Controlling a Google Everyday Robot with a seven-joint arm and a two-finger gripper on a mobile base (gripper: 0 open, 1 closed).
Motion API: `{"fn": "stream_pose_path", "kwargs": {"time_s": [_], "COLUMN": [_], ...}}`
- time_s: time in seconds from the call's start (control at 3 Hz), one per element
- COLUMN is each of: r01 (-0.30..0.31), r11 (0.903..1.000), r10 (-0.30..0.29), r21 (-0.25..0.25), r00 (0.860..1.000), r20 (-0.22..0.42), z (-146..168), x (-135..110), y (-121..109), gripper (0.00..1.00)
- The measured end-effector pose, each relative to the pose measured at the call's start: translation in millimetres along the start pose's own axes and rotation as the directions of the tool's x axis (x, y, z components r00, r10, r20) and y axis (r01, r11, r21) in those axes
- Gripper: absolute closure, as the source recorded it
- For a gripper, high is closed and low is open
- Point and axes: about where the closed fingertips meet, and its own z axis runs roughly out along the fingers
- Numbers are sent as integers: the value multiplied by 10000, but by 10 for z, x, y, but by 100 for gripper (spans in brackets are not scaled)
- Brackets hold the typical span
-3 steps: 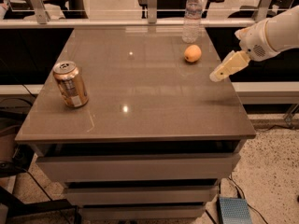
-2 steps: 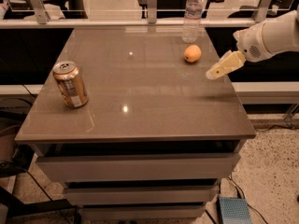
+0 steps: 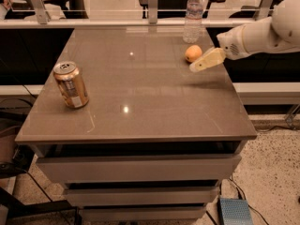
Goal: Move orange near orange can
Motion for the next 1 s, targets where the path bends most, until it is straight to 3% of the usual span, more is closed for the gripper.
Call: {"fn": "stream_pose_path", "kwargs": {"time_s": [0.67, 1.0], "r01": [-645, -911], "r11": [9965, 9941], "r10": [671, 949], "r21": [-531, -594], "r00": [9965, 9934], "r20": [502, 639], "z": [472, 554], "x": [-65, -11], "y": [-70, -106], "gripper": [0, 16]}}
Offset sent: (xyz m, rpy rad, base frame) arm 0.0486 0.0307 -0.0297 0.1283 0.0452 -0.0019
